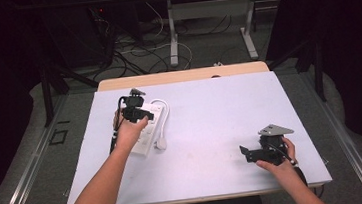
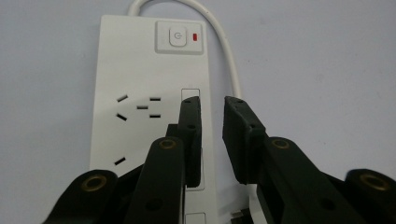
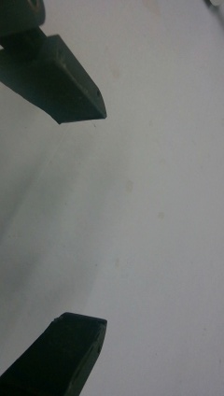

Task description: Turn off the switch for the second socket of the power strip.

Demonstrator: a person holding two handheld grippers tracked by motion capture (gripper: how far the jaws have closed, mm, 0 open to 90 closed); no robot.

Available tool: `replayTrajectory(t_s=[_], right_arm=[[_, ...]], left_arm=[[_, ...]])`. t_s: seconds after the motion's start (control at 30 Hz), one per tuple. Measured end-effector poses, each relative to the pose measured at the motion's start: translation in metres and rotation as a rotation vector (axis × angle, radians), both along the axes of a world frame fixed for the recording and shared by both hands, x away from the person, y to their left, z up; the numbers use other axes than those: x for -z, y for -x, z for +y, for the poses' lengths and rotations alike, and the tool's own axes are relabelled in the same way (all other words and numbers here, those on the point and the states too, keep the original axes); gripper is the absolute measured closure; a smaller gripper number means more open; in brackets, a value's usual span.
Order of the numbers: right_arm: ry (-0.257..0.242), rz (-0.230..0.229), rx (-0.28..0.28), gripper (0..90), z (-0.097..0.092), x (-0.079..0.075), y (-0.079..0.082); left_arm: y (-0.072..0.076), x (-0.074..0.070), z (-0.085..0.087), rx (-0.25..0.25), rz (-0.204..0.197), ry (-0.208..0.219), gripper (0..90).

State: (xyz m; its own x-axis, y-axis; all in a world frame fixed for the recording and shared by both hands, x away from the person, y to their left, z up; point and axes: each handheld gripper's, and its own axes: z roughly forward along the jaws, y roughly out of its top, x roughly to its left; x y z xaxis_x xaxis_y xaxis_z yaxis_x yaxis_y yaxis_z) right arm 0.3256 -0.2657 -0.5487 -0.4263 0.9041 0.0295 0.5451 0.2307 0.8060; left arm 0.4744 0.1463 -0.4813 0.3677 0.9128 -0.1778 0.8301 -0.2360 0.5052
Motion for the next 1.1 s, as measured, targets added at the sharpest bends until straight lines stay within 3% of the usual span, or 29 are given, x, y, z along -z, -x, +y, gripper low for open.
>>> replayTrajectory(t_s=[0.53,1.1], right_arm=[[-0.005,0.006,-0.002,1.5,0.001,0.000,0.000],[-0.003,0.007,-0.007,1.8,0.001,0.001,0.000]], left_arm=[[0.010,0.006,0.005,0.008,0.039,0.024,89.4],[0.019,0.015,0.013,0.013,0.079,0.035,90.0]])
